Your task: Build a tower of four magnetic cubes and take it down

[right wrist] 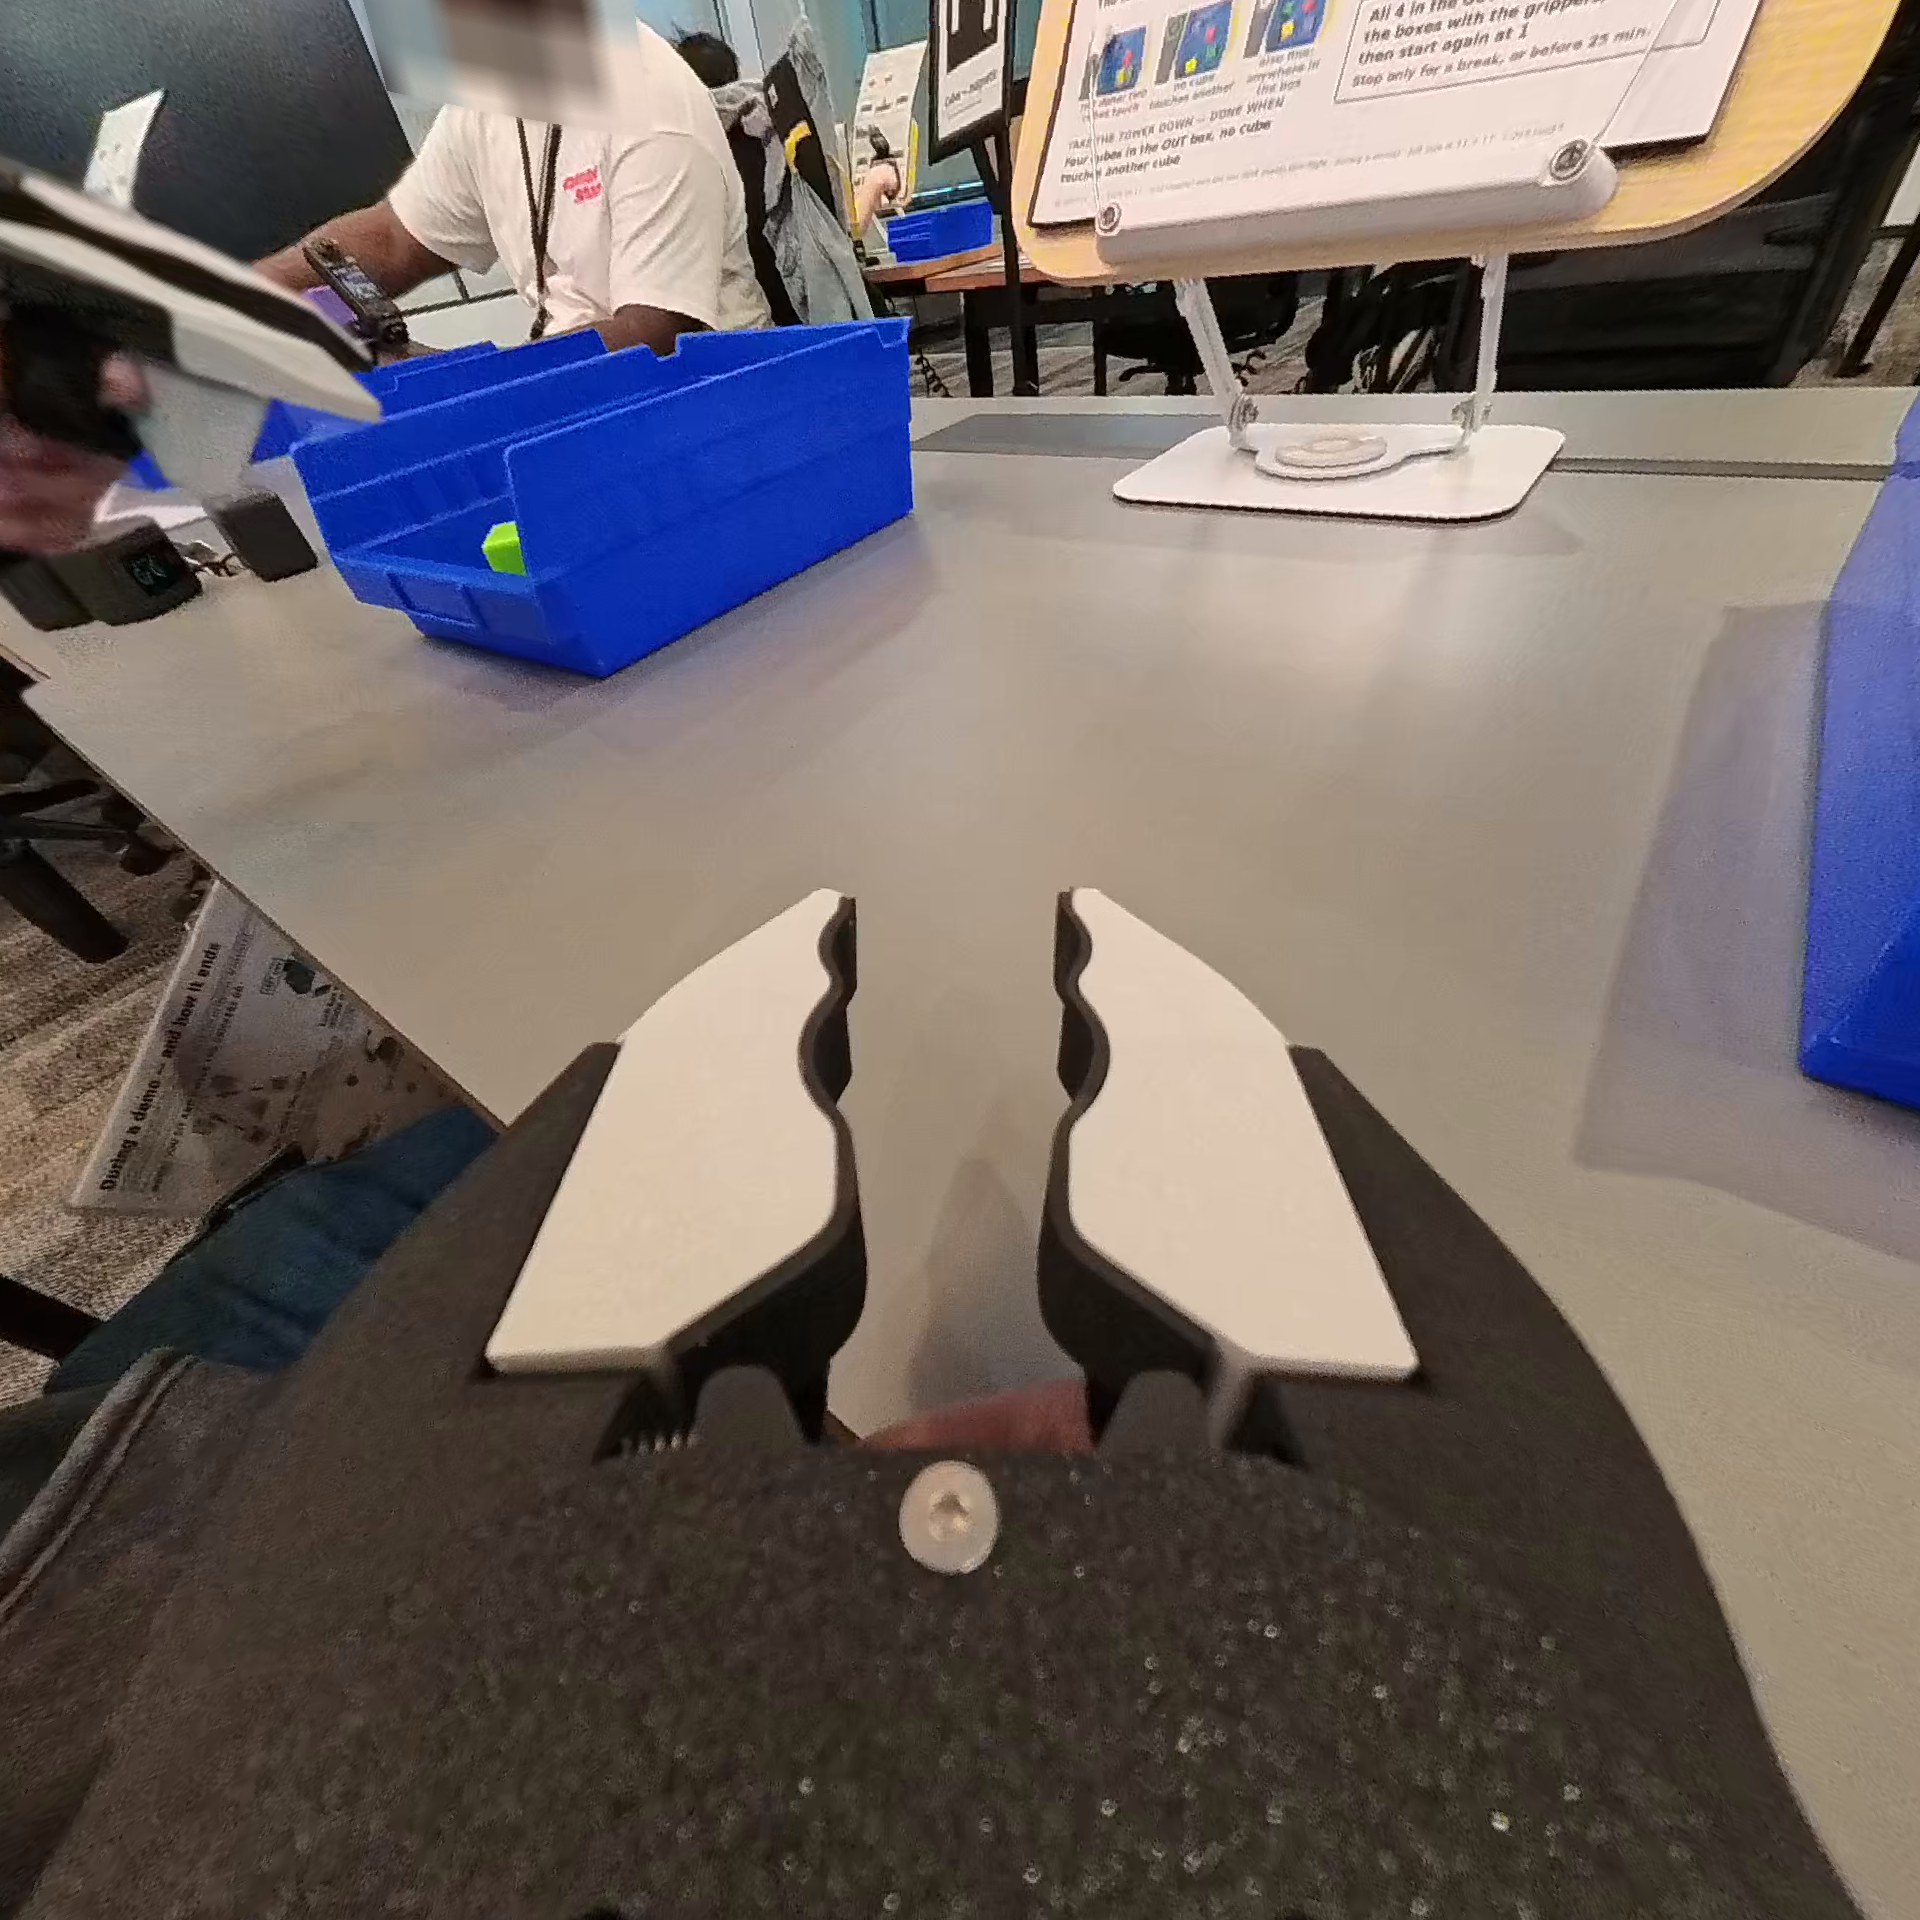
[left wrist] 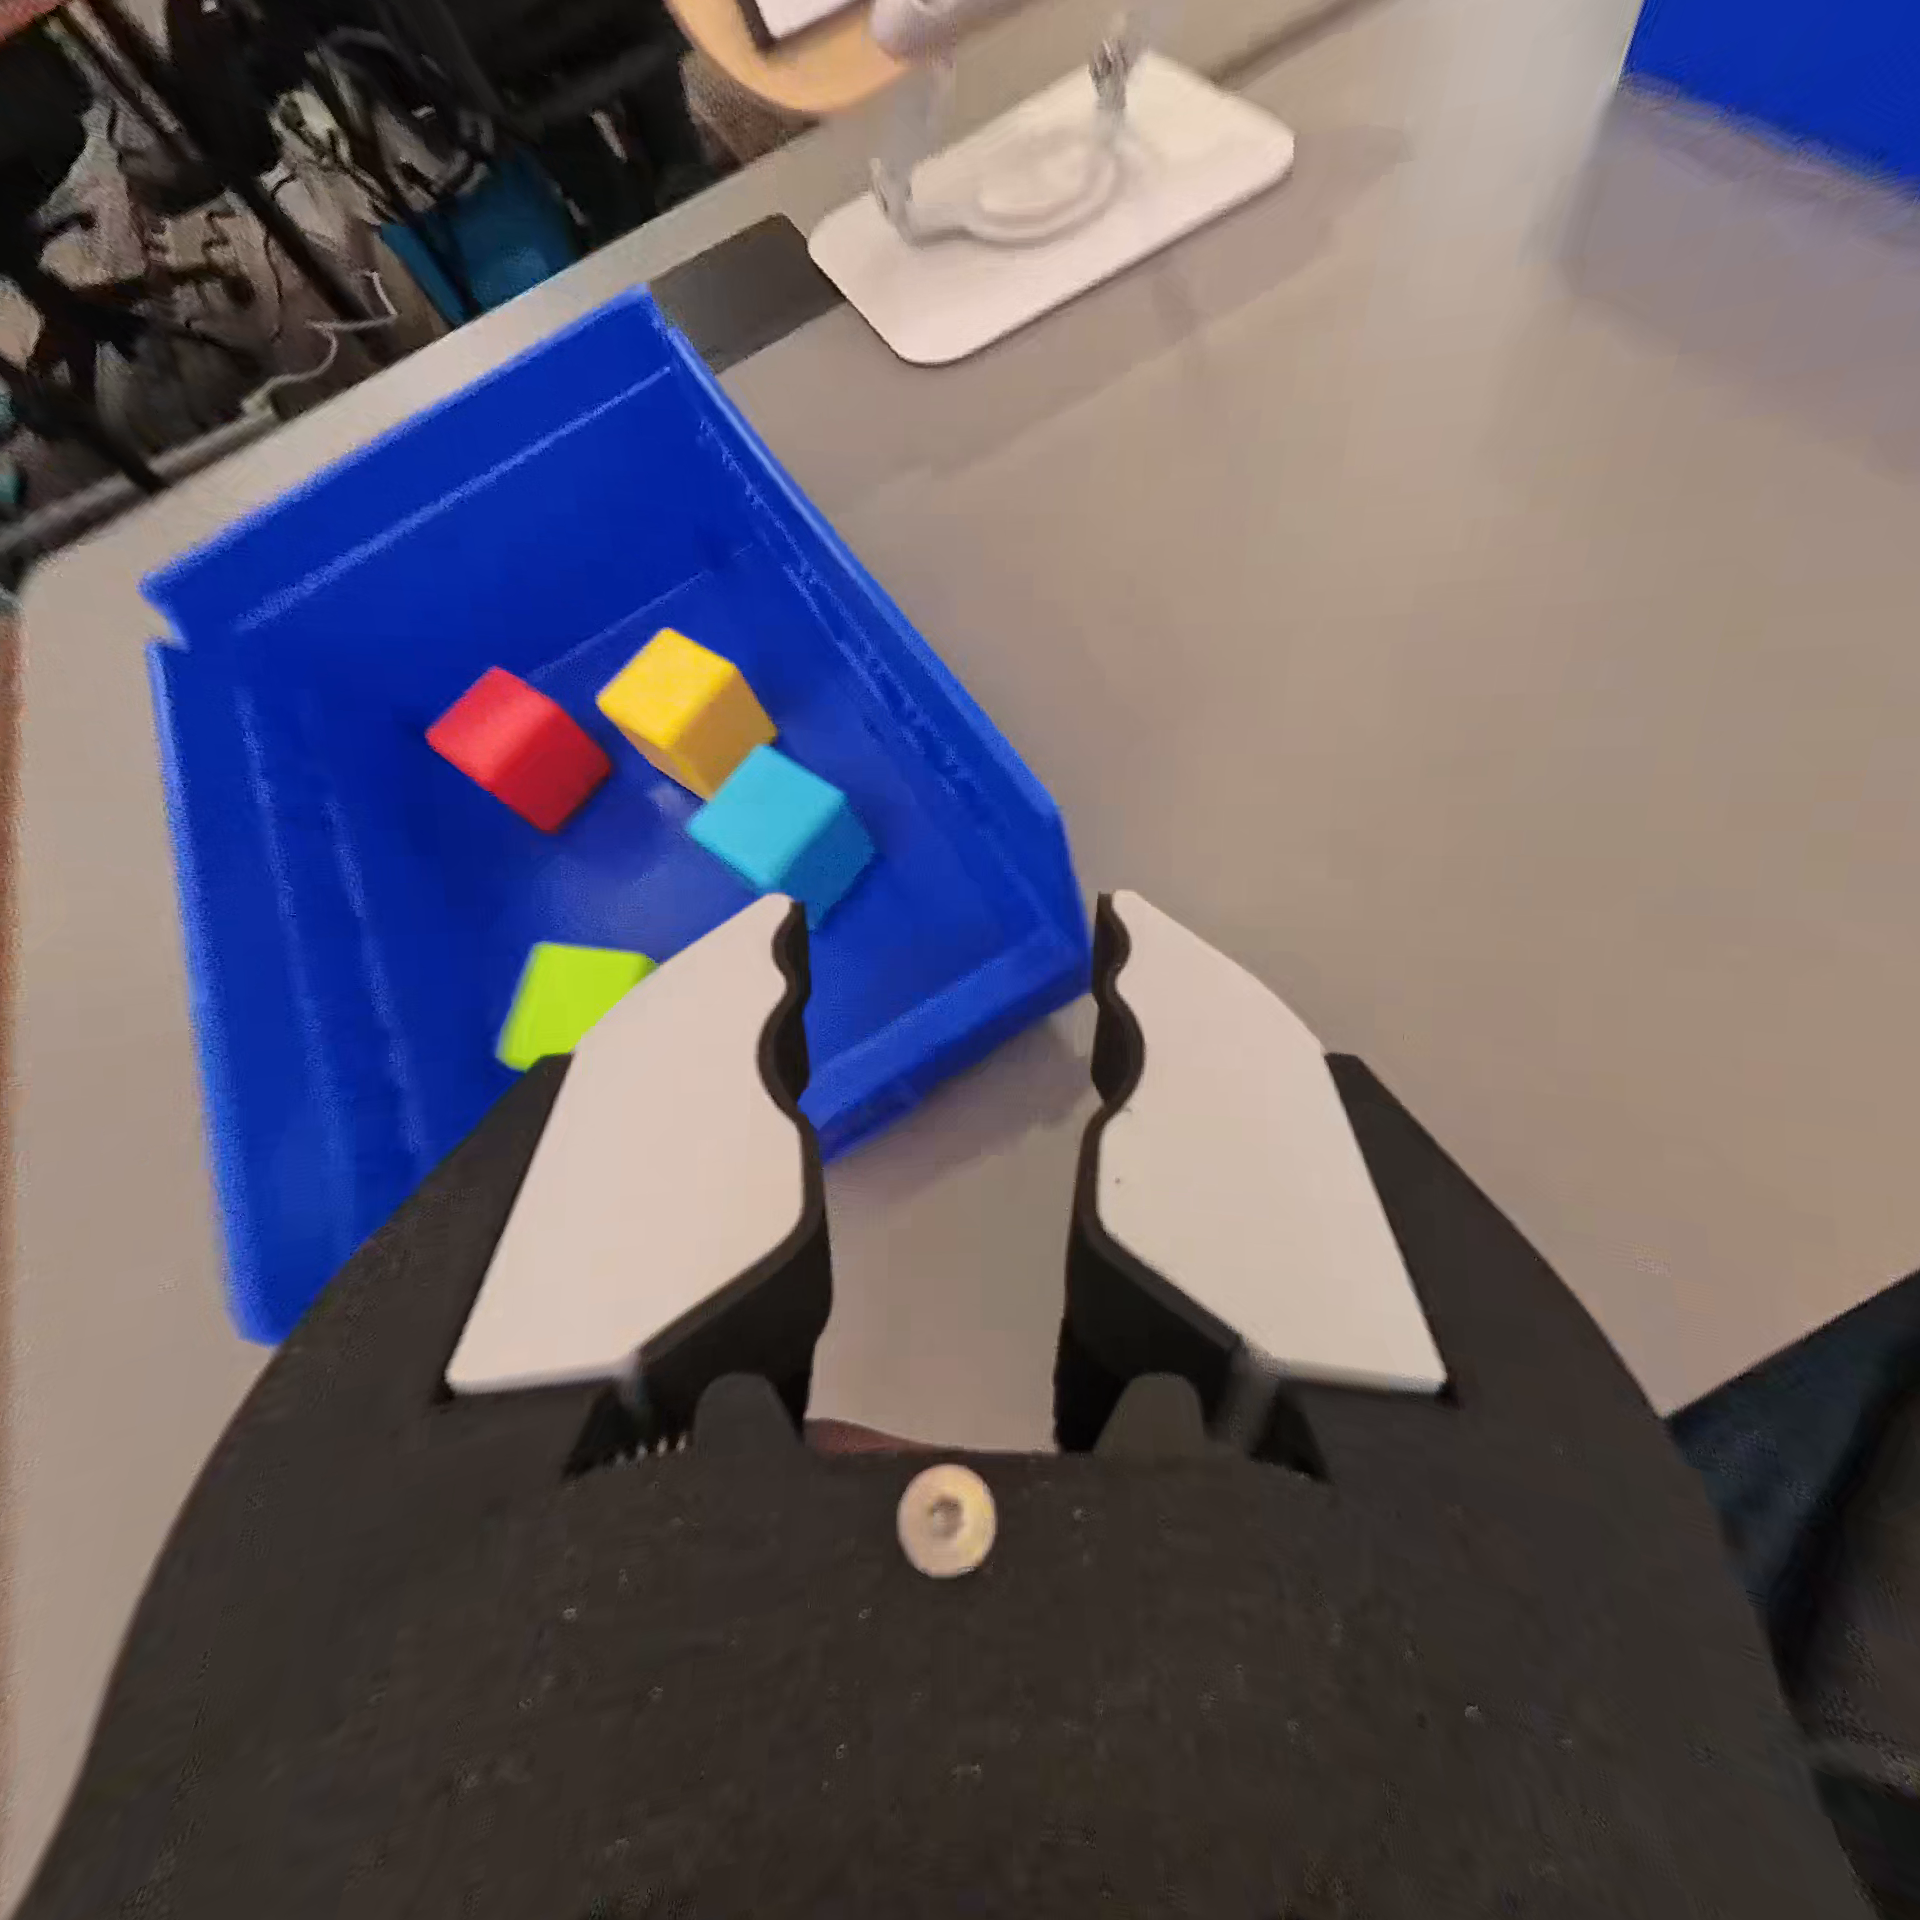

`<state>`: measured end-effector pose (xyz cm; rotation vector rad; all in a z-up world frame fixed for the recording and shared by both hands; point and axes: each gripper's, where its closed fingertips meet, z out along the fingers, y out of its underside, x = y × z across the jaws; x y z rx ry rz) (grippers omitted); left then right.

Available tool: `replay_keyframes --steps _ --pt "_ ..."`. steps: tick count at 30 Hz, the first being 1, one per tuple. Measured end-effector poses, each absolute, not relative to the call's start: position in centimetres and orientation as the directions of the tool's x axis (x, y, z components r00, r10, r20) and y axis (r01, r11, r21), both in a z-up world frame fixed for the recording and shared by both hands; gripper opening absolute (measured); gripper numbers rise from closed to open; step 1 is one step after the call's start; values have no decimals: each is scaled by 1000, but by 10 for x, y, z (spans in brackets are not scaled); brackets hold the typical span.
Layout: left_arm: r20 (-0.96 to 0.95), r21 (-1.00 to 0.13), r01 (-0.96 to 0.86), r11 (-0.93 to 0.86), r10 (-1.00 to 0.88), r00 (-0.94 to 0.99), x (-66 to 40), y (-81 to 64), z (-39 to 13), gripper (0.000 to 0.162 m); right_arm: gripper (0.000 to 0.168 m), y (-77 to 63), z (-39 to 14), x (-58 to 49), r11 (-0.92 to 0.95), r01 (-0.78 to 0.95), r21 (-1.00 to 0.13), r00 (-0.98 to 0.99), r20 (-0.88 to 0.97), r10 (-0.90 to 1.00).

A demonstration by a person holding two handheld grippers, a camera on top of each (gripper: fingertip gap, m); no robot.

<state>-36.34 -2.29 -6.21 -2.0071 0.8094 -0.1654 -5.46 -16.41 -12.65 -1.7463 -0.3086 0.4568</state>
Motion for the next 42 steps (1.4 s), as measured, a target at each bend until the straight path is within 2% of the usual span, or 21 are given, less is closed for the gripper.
replay_keyframes --steps 3,7,12,15,21,24,27,30,34,37,39,42 --pt "-342 -706 -653 -273 -677 652 -373 8 -57 50 36 -164 -127 -55 -230 -52 -972 880 -153 449" --pt "-272 -569 -766 -299 -811 518 -375 44 -79 54 36 -165 -126 -54 -228 -55 -972 881 -155 446" --pt "-190 -273 -919 -286 -920 343 -386 72 -126 54 36 -164 -127 -51 -233 -57 -971 884 -158 441" --pt "-170 -189 -952 -240 -947 272 -387 82 -144 53 36 -164 -128 -50 -237 -52 -970 887 -153 435" --pt "-140 -150 -962 -229 -958 250 -386 96 -168 54 36 -163 -132 -49 -245 -31 -969 892 -138 431" --pt "-110 -143 -964 -226 -964 242 -386 94 -181 49 36 -163 -133 -49 -246 -17 -969 893 -125 432" --pt "-91 -136 -966 -221 -968 234 -388 89 -178 49 35 -162 -134 -50 -250 -16 -968 891 -128 437" --pt "-152 -143 -965 -219 -959 240 -395 91 -151 49 35 -162 -134 -51 -249 -12 -968 891 -123 437" --pt "-240 -302 -938 -169 -939 247 -374 91 -75 49 34 -162 -133 -52 -245 -12 -969 890 -122 438" --pt "-272 -376 -923 -79 -943 192 -337 76 -27 49 34 -162 -130 -52 -235 -15 -972 892 -119 435" --pt "-288 -369 -930 2 -951 112 -305 62 -13 49 35 -161 -130 -51 -231 -18 -973 894 -119 432" --pt "-340 -283 -953 105 -940 -2 -262 51 -14 49 35 -159 -130 -51 -232 -20 -973 897 -120 426"
